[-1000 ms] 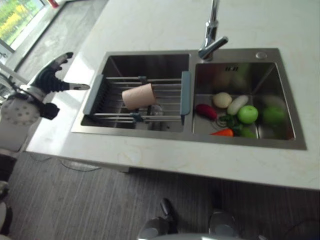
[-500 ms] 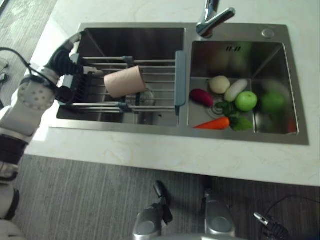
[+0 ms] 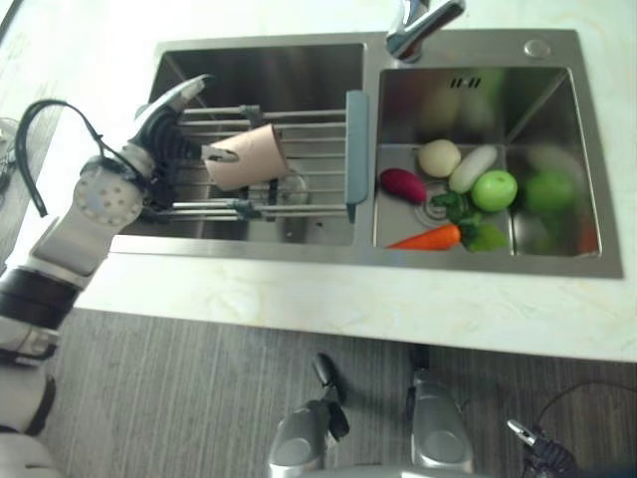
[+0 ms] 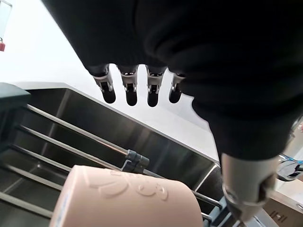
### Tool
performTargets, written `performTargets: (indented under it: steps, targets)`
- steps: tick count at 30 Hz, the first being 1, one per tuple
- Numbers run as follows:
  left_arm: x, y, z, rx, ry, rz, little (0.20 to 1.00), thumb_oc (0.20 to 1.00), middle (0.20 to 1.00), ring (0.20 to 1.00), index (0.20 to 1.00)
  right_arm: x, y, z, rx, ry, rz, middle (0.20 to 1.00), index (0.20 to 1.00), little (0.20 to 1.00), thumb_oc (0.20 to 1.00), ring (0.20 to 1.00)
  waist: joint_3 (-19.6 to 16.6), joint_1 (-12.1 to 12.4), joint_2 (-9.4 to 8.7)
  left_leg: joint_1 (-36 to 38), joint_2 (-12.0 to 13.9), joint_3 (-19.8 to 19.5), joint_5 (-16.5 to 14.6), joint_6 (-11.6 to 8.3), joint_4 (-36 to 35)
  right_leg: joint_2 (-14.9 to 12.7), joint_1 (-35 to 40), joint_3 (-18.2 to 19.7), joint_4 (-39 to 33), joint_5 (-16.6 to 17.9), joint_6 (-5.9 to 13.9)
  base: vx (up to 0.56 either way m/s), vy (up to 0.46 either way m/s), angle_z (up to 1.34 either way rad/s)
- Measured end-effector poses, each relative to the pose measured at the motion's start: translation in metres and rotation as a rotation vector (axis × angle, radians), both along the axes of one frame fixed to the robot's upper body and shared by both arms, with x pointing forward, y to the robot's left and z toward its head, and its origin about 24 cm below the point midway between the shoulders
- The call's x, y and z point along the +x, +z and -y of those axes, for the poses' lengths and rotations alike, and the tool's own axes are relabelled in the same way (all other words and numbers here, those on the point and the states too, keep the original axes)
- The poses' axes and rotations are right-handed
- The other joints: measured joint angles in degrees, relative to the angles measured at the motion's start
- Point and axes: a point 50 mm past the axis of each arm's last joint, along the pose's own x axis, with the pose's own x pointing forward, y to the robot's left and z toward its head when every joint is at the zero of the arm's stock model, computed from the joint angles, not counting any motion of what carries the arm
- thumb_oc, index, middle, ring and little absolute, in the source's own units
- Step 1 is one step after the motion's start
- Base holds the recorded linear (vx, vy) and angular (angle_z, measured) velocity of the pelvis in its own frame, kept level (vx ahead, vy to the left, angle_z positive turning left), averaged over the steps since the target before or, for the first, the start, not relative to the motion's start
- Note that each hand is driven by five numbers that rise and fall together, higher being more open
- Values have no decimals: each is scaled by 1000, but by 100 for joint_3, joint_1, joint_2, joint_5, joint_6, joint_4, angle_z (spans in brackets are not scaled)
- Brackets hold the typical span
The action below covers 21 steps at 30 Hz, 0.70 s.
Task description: Place the dishes in the dishwasher.
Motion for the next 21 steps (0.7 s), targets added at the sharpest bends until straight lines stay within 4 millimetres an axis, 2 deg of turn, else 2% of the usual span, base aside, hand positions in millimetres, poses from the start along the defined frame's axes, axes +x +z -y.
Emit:
performTargets:
  steps: [5,14,21]
  targets:
    - [-1,-5,6,9,-21,-33,1000,1000,1000,1000,1000,1,0,0,-1,0,4,1000,1000,1000,1000,1000,1,2,-1,0,5,1,0,0,8,-1,-29,2,36,-1,1,-5,-3,-1]
    - [2,-10,3,0,-2,-68,1000,1000,1000,1000,1000,3,1,1,-4,1,7,1000,1000,1000,1000,1000,2,-6,-2,-83,10,17,1,0,49,-17,-192,8,136,-2,0,-16,-7,-1]
    - [7,-24,3,25,24,-105,1000,1000,1000,1000,1000,10,3,1,-11,6,32,1000,1000,1000,1000,1000,67,-17,-40,-186,20,59,4,1,87,-20,-381,8,257,-6,-8,-11,1,-4]
